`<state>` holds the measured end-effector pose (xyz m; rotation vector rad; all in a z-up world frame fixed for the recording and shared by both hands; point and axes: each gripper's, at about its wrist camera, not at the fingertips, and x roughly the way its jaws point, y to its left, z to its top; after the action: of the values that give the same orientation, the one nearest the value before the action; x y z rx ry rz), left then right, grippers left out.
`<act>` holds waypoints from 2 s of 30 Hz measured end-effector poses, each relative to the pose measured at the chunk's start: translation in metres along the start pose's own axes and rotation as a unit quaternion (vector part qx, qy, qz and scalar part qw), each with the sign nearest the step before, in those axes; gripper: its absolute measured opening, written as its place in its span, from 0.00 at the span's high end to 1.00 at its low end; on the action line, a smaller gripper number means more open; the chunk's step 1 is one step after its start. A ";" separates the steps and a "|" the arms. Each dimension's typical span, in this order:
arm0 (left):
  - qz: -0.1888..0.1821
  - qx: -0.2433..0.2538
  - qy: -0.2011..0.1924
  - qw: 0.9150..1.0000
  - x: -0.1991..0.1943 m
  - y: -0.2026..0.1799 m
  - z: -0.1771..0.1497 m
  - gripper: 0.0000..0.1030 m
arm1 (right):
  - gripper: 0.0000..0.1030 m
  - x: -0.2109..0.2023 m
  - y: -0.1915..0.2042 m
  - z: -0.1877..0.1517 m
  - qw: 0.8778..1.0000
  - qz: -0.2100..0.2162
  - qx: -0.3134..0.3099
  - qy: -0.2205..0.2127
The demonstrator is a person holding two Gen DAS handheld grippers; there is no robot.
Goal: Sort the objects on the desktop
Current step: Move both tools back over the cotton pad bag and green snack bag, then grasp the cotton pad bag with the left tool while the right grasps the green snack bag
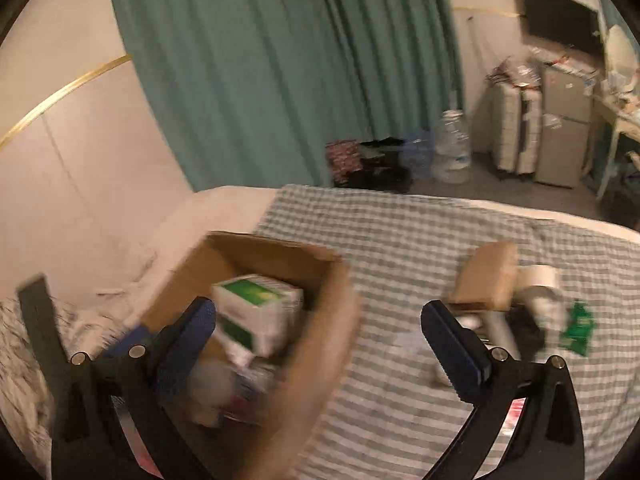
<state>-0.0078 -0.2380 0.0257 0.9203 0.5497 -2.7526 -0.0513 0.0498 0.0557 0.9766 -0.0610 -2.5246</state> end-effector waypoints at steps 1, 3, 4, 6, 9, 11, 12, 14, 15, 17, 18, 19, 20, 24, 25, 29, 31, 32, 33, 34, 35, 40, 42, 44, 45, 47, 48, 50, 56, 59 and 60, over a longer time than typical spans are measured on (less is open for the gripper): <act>-0.003 0.007 -0.004 1.000 -0.006 -0.008 -0.002 0.00 | 0.00 -0.007 -0.013 -0.004 1.000 -0.015 -0.003 -0.002; -0.004 0.023 -0.009 1.000 -0.016 -0.018 -0.007 0.00 | 0.00 -0.024 -0.042 -0.012 0.999 -0.040 0.000 -0.004; -0.001 0.029 -0.013 0.999 -0.022 -0.024 -0.010 0.00 | 0.00 -0.032 -0.053 -0.016 0.999 -0.049 0.002 -0.004; 0.003 0.040 -0.017 0.999 -0.030 -0.034 -0.017 0.00 | 0.00 -0.044 -0.084 -0.029 0.997 -0.075 0.006 -0.003; 0.002 0.081 -0.023 0.996 -0.043 -0.063 -0.032 0.00 | 0.00 -0.057 -0.131 -0.042 0.994 -0.109 0.023 0.009; 0.001 0.110 -0.022 0.994 -0.046 -0.083 -0.039 0.00 | 0.00 -0.063 -0.159 -0.048 0.992 -0.116 0.054 0.014; -0.001 0.131 -0.018 0.991 -0.046 -0.098 -0.045 0.00 | 0.00 -0.067 -0.169 -0.052 0.991 -0.115 0.070 0.012; -0.009 0.153 -0.014 0.988 -0.047 -0.116 -0.054 0.00 | 0.00 -0.078 -0.185 -0.059 0.989 -0.117 0.093 0.001; -0.020 0.163 -0.012 0.986 -0.046 -0.129 -0.060 0.00 | 0.00 -0.082 -0.188 -0.059 0.988 -0.118 0.097 -0.003; -0.035 0.176 -0.006 0.984 -0.044 -0.146 -0.070 0.00 | 0.00 -0.089 -0.196 -0.061 0.987 -0.124 0.101 -0.012; -0.042 0.184 -0.002 0.982 -0.042 -0.156 -0.075 0.00 | 0.00 -0.091 -0.199 -0.062 0.987 -0.124 0.100 -0.017; -0.051 0.192 0.004 0.980 -0.039 -0.167 -0.081 0.00 | 0.00 -0.093 -0.202 -0.062 0.987 -0.124 0.099 -0.023; -0.057 0.197 0.007 0.979 -0.035 -0.174 -0.085 0.00 | 0.00 -0.093 -0.205 -0.062 0.987 -0.125 0.101 -0.027; -0.087 0.203 0.032 0.975 -0.014 -0.205 -0.102 0.00 | 0.00 -0.082 -0.218 -0.063 0.986 -0.121 0.109 -0.024; -0.101 0.201 0.053 0.973 -0.004 -0.214 -0.107 0.00 | 0.00 -0.077 -0.222 -0.065 0.986 -0.119 0.113 -0.020; -0.107 0.209 0.094 0.968 0.032 -0.233 -0.119 0.00 | 0.00 -0.054 -0.240 -0.071 0.984 -0.110 0.138 0.000; -0.099 0.224 0.101 0.964 0.051 -0.243 -0.125 0.00 | 0.00 -0.044 -0.246 -0.074 0.983 -0.110 0.144 0.006; -0.099 0.228 0.104 0.963 0.059 -0.246 -0.127 0.00 | 0.00 -0.038 -0.249 -0.074 0.983 -0.112 0.145 0.010; -0.101 0.231 0.113 0.961 0.071 -0.250 -0.130 0.00 | 0.00 -0.032 -0.253 -0.074 0.983 -0.115 0.145 0.013; -0.102 0.231 0.116 0.960 0.078 -0.250 -0.131 0.00 | 0.00 -0.027 -0.256 -0.074 0.982 -0.118 0.144 0.015; -0.105 0.231 0.121 0.960 0.089 -0.251 -0.132 0.00 | 0.00 -0.022 -0.259 -0.073 0.982 -0.123 0.143 0.016; -0.094 0.222 0.127 0.962 0.128 -0.247 -0.137 0.00 | 0.00 0.007 -0.280 -0.069 0.980 -0.156 0.122 0.009; -0.099 0.222 0.133 0.961 0.141 -0.243 -0.141 0.00 | 0.00 0.020 -0.290 -0.070 0.979 -0.171 0.114 0.011; -0.103 0.230 0.132 0.959 0.146 -0.243 -0.144 0.00 | 0.00 0.035 -0.301 -0.073 0.978 -0.168 0.122 0.026; -0.104 0.236 0.132 0.957 0.150 -0.242 -0.147 0.00 | 0.00 0.041 -0.306 -0.075 0.976 -0.168 0.132 0.036; -0.109 0.236 0.134 0.956 0.156 -0.241 -0.148 0.00 | 0.00 0.054 -0.311 -0.077 0.976 -0.166 0.133 0.051; -0.112 0.233 0.134 0.957 0.160 -0.240 -0.148 0.00 | 0.00 0.058 -0.311 -0.078 0.976 -0.168 0.128 0.054; -0.116 0.227 0.134 0.958 0.164 -0.241 -0.147 0.00 | 0.00 0.067 -0.311 -0.079 0.975 -0.179 0.115 0.059; -0.116 0.266 0.122 0.949 0.180 -0.255 -0.158 0.13 | 0.00 0.091 -0.316 -0.080 0.969 -0.208 0.110 0.078; -0.124 0.266 0.122 0.948 0.181 -0.256 -0.163 0.26 | 0.01 0.095 -0.316 -0.081 0.972 -0.195 0.111 0.075; -0.117 0.274 0.125 0.946 0.183 -0.258 -0.165 0.29 | 0.12 0.096 -0.316 -0.081 0.970 -0.202 0.108 0.076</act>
<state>-0.1371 0.0535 -0.1343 1.4179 -0.1037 -3.0871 -0.1807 0.3065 -0.1262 1.3878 -0.1025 -2.8417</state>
